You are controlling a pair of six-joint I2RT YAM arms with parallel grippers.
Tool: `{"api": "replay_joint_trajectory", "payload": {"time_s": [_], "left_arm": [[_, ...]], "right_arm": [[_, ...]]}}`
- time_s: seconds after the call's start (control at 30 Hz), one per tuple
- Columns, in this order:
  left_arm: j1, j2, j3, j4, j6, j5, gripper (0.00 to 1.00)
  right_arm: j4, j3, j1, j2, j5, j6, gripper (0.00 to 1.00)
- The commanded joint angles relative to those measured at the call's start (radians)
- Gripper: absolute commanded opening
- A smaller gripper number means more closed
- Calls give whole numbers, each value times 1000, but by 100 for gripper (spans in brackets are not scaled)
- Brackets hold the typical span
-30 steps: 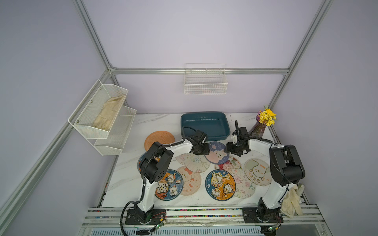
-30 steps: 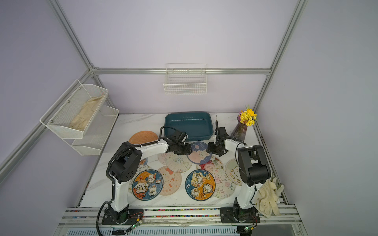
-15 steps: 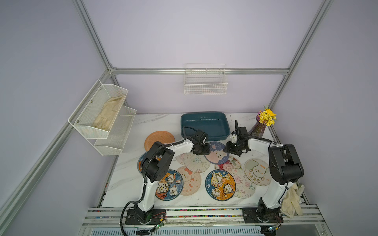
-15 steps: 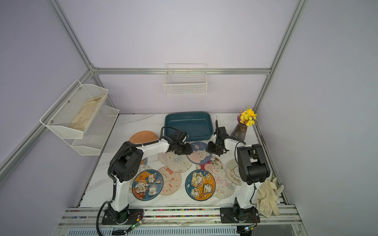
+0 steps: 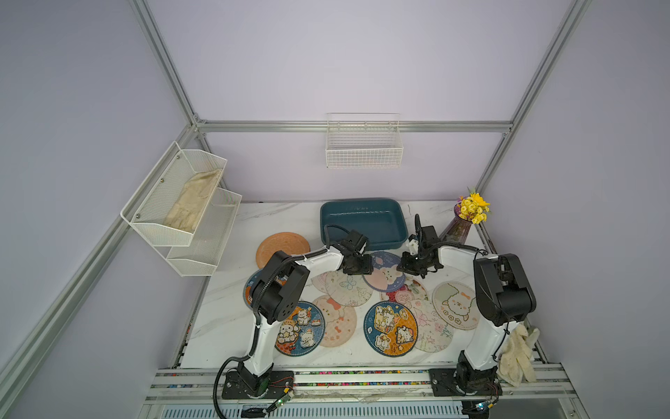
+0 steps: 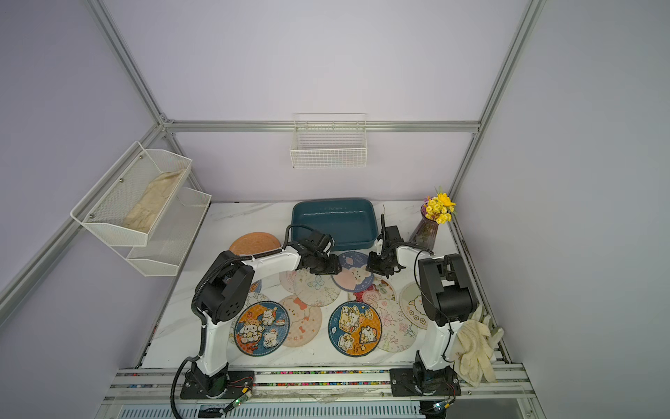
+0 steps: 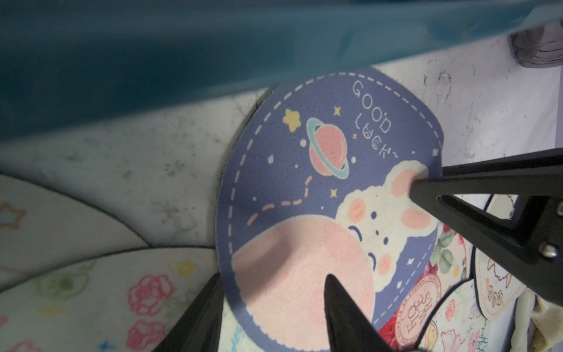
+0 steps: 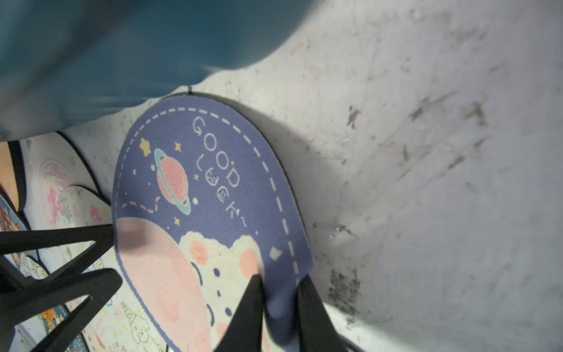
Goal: Put the coasters into the storage box
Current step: Pick up the coaster from the center of the board, then place the coaster in the storage box.
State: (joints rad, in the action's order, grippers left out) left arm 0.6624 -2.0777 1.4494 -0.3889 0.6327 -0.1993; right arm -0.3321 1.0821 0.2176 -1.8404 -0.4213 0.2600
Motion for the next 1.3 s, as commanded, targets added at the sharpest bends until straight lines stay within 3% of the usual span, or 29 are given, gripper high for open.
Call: {"api": "replay_joint_trajectory", "payload": {"time_s": [0.0,0.2,0.67,0.77,0.97,1.27], "left_arm": [[14,0,74,-7,-17,-26,57],[13,50,63,-2,-30,-21,67],[-59,273,-143,84,-17,-41,94],[-87,316,-195,101,-16,-49,100],[-134,389,-283,132,-12,-64,100],[-172,452,-366,151,-8,-63,100]], "right_arm": [[-50,-26,11,-13,-4,8,16],[-85,-7,9,72,-26,33,6],[-220,86,13,312,-199,63,0],[-241,177,14,301,-231,63,0],[-188,362,19,222,-255,118,0],[-95,662,61,-51,-246,170,0]]}}
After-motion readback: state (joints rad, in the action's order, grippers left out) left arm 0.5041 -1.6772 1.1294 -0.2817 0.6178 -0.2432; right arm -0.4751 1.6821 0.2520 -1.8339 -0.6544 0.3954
